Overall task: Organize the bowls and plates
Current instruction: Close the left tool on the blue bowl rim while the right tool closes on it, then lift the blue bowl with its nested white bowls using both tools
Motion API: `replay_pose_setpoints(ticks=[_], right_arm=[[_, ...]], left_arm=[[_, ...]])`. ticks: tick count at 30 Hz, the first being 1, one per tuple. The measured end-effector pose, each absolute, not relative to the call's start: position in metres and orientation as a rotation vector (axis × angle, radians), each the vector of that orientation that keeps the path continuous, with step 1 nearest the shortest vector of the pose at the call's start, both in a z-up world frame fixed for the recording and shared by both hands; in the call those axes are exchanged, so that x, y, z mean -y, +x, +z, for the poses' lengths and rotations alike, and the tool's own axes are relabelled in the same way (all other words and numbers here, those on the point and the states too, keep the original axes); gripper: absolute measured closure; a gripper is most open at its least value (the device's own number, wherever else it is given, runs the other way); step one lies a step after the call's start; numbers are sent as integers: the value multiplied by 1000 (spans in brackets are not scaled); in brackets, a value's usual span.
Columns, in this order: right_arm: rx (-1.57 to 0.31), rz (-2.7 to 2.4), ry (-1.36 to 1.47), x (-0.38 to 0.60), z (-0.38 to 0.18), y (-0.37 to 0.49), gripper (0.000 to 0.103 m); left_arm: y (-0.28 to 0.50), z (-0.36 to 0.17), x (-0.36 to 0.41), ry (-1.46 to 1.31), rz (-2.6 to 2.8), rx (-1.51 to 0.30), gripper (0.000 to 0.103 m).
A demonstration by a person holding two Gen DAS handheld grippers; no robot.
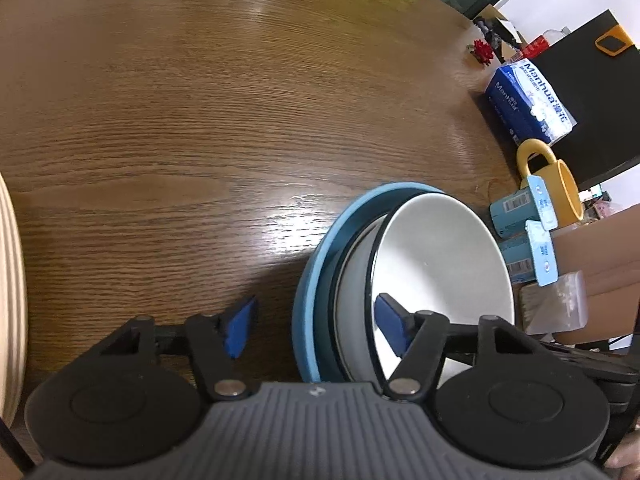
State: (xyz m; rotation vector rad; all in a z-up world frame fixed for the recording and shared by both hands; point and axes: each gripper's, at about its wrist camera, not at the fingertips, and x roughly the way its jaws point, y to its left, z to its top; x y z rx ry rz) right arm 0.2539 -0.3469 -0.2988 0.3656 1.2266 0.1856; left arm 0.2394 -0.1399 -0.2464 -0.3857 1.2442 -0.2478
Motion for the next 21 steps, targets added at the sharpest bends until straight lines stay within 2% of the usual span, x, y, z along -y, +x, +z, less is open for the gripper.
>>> replay_pose_setpoints(ticks=[6, 9, 11, 21], right_arm=[[-1228, 220, 415, 345, -306, 265, 41], [-1223, 248, 438, 346, -307, 269, 49], [-1222, 265, 448, 345, -307, 270, 55], [-1217, 267, 440, 344, -305, 269, 58]], left_arm=[[244, -251, 136, -459, -263, -1266, 46], [244, -249, 138, -467, -287, -1260, 57], [245, -248, 140, -454, -288, -1261, 57], [245, -246, 144, -427, -285, -1256, 58]])
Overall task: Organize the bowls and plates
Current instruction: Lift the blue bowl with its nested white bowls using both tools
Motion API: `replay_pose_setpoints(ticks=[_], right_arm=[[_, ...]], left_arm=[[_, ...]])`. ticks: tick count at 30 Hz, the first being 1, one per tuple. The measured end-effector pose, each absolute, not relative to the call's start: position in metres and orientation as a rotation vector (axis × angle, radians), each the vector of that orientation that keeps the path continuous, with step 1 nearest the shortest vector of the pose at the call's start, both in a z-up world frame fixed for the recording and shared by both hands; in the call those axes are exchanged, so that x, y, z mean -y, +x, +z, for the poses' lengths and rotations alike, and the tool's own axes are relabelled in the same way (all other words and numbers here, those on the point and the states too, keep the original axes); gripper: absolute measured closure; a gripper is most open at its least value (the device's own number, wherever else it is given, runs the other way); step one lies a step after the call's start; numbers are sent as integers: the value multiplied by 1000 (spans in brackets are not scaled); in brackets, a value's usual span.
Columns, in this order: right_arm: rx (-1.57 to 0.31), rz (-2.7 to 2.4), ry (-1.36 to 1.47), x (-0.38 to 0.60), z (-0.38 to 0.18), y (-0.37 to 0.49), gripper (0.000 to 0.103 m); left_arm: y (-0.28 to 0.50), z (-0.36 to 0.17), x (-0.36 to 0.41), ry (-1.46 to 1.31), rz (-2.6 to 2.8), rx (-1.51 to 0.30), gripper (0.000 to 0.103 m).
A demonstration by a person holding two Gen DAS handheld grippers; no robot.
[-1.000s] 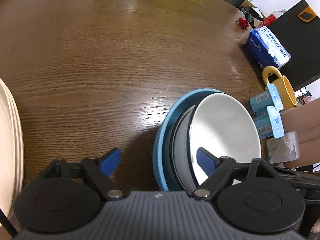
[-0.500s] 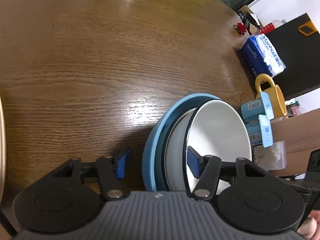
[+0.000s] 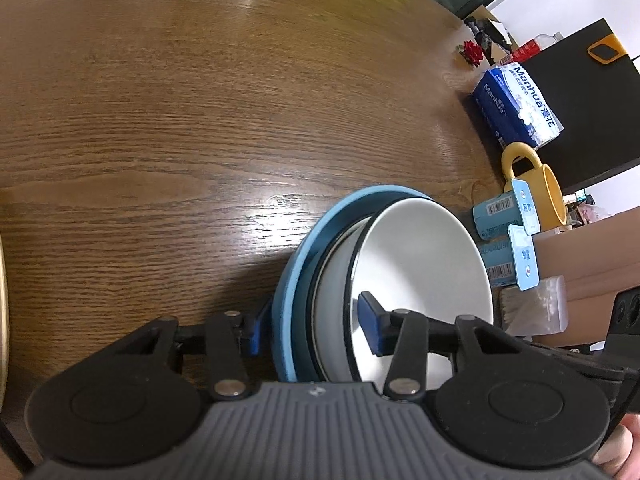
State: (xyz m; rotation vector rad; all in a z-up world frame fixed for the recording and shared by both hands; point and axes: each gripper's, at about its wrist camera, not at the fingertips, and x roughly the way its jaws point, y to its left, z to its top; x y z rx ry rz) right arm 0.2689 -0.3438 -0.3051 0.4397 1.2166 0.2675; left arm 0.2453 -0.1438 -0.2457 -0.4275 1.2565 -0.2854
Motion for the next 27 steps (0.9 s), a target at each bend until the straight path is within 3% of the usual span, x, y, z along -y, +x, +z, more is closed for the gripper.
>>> replay_pose_setpoints(ticks=[27], right_arm=[[-1181, 281, 432, 352, -299, 259, 61]], left_arm=[[244, -244, 144, -398, -293, -1231, 58]])
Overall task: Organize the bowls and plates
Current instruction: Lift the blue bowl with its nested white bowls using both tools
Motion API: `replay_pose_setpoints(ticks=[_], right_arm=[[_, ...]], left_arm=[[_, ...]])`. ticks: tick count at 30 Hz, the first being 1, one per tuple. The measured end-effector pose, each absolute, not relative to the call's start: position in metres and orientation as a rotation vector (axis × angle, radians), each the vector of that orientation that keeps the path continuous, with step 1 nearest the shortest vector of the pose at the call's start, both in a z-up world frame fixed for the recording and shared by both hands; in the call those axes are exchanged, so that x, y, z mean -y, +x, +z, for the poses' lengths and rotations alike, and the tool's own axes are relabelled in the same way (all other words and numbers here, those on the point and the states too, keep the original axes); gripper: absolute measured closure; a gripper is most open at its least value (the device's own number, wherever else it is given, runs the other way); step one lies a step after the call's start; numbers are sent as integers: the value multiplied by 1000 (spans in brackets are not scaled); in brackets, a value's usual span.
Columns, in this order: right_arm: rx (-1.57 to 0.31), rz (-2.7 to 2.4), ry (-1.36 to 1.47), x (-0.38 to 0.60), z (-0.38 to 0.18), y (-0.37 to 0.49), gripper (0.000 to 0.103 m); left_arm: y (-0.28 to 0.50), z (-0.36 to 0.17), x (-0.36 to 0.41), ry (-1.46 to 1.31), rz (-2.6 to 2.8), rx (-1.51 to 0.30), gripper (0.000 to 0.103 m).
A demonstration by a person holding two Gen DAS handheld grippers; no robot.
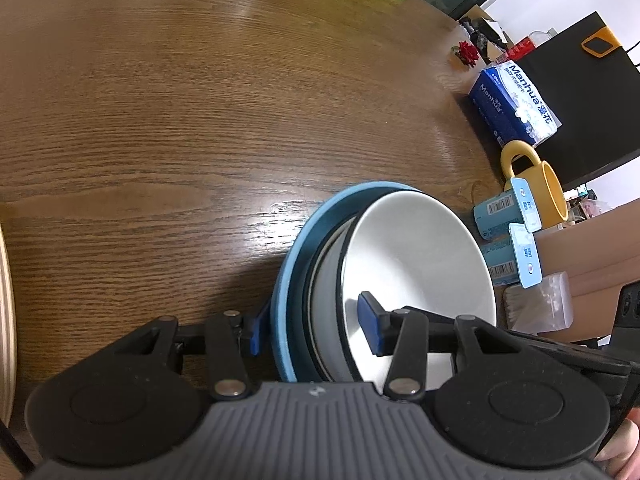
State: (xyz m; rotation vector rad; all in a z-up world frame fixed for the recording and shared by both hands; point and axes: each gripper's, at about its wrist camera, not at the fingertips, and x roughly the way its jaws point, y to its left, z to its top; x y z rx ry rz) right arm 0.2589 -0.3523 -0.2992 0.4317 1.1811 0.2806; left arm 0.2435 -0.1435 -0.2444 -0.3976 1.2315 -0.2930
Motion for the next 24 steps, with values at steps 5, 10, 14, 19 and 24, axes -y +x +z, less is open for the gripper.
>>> replay_pose_setpoints(ticks=[5, 10, 14, 19, 24], right_arm=[[-1187, 280, 469, 358, -304, 261, 61], [-1187, 284, 509, 365, -308, 263, 62], [-1190, 288, 514, 365, -310, 264, 61], [-1188, 284, 497, 361, -308, 263, 61], [-1176, 285, 485, 357, -304, 262, 62]], left_arm=[[245, -245, 142, -408, -301, -1237, 58], [248, -248, 140, -429, -308, -1247, 56], [248, -248, 141, -425, -306, -1244, 56], [247, -245, 145, -397, -297, -1240, 56], [246, -242, 144, -394, -292, -1231, 56]])
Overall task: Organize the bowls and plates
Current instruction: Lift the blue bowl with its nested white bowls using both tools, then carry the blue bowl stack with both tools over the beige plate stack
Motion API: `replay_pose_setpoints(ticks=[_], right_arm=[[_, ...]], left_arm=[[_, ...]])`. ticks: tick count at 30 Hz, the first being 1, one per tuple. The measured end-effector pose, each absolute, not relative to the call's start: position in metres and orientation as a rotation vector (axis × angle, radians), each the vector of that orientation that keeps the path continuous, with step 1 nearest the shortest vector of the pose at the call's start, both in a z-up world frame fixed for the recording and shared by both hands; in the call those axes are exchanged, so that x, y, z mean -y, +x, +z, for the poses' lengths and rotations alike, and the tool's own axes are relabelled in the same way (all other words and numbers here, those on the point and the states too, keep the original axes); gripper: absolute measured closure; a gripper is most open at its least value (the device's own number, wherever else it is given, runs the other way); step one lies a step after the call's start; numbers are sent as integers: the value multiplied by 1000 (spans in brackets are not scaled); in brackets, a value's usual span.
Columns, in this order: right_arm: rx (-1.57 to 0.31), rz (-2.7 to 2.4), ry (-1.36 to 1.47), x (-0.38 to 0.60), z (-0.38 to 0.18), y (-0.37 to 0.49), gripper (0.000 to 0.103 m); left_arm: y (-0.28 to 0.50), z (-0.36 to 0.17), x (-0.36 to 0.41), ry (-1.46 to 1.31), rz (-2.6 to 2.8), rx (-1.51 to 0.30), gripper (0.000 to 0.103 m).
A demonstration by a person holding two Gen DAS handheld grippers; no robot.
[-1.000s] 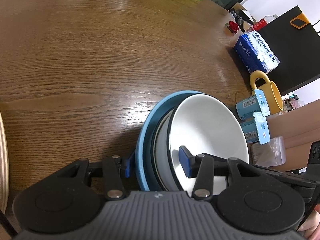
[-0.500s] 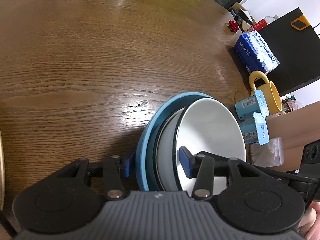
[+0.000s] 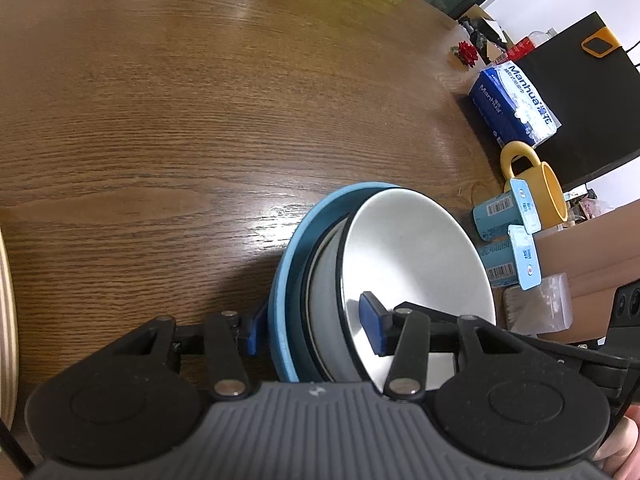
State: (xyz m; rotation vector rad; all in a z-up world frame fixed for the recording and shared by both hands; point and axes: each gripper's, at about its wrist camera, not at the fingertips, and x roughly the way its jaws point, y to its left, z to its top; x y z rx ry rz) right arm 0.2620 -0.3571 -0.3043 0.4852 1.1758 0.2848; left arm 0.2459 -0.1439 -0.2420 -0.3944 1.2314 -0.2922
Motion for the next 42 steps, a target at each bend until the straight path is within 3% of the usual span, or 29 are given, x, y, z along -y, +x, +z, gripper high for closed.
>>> replay_pose_setpoints(ticks=[42], right_arm=[[-1078, 363, 417, 326, -250, 249, 62]], left_arm=[[216, -195, 98, -415, -260, -1102, 56]])
